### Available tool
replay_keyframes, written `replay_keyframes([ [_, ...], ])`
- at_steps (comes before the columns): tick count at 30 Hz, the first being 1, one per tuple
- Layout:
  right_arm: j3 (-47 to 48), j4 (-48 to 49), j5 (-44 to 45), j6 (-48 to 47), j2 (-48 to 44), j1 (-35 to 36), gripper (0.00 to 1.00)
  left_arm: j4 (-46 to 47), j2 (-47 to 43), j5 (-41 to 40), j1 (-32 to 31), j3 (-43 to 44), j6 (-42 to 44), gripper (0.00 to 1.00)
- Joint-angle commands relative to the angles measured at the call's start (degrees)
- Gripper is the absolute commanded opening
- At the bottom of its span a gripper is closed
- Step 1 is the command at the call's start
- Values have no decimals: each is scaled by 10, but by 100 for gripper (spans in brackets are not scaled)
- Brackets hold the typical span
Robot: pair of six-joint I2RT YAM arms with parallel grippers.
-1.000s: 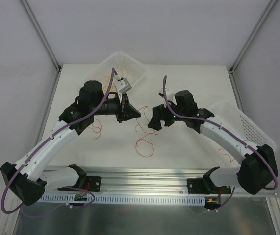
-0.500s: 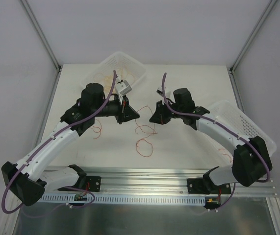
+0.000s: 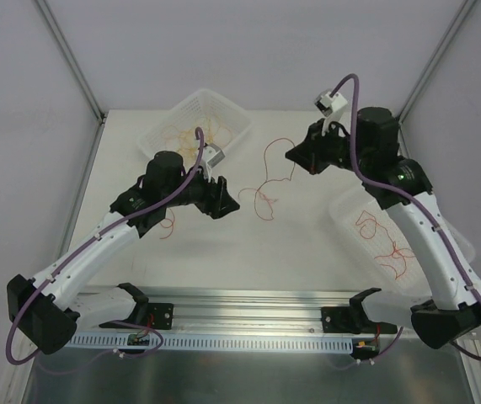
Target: Untangle the cables
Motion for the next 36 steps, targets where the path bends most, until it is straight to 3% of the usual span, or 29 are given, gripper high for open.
replay_keyframes([
  [1, 100, -96, 49, -20, -20, -15, 1, 26, -16, -37, -1, -10, 3, 64],
  [6, 245, -178, 104, 4, -8, -43, 1, 29, -35, -107, -1, -38, 1, 92],
  [9, 302, -215, 172, 2, -5, -58, 1, 28, -40, -166, -1, -60, -15, 99],
  [13, 344, -245, 294, -17, -13, -75, 1, 28, -46, -234, 3, -96, -41, 99],
  [20, 323, -258, 541, -55, -53, -90, 1, 26, -71, -305, 24, -155, -84, 99],
  [24, 283, -260, 605, -52, -83, -104, 1, 25, -77, -300, 29, -164, -84, 99],
  [32, 271, -281, 636, -29, -109, -132, 1, 24, -63, -284, 33, -158, -83, 99],
  [36, 182, -244, 685, -28, -141, -152, 1, 23, -52, -276, 34, -155, -81, 99],
])
